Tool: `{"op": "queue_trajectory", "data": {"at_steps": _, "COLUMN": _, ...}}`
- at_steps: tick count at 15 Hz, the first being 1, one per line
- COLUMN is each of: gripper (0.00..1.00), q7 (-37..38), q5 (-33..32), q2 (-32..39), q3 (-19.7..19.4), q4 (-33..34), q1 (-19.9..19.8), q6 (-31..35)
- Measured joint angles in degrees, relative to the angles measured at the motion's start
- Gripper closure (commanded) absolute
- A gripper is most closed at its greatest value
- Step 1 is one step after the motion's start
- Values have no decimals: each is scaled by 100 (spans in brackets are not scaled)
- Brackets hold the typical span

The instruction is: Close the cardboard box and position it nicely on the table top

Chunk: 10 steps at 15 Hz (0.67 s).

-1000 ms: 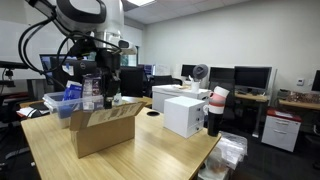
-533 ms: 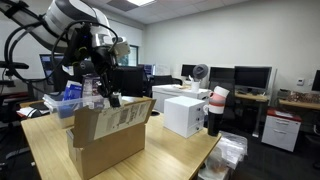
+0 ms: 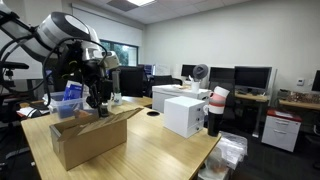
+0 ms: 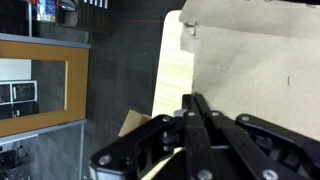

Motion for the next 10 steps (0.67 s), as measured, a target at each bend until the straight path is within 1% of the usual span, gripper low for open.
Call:
{"op": "queue_trajectory", "data": {"at_steps": 3, "gripper": 96, "q7": 482, "q5": -484, "q2": -57, "q3": 30, "q4": 40, "q1": 7, "q6": 0}}
{"op": "queue_trajectory", "data": {"at_steps": 5, "gripper": 98, "q7": 674, "q5": -694, "q2": -106, "q3": 31, "q4": 80, "q1": 7, "q6": -4}}
{"op": "queue_trajectory", "data": {"at_steps": 6, "gripper": 71, "q7": 760, "q5": -742, "q2": -133, "q3": 31, "q4": 97, "q1": 8, "q6": -8}}
{"op": "queue_trajectory", "data": {"at_steps": 7, "gripper": 70, "q7": 804, "q5": -723, "q2": -159, "q3": 24, "q4": 108, "q1": 13, "q6": -9}}
{"op": "queue_trajectory", "data": {"at_steps": 8, "gripper": 60, "q7": 803, "q5": -513, "q2": -178, "q3": -32, "q4": 132, "q1": 25, "q6": -9}}
{"op": "queue_trajectory", "data": {"at_steps": 10, "gripper": 46, "q7": 604, "q5": -64, "q2": -172, "q3": -196, "q4": 208, "q1": 30, "q6": -5}}
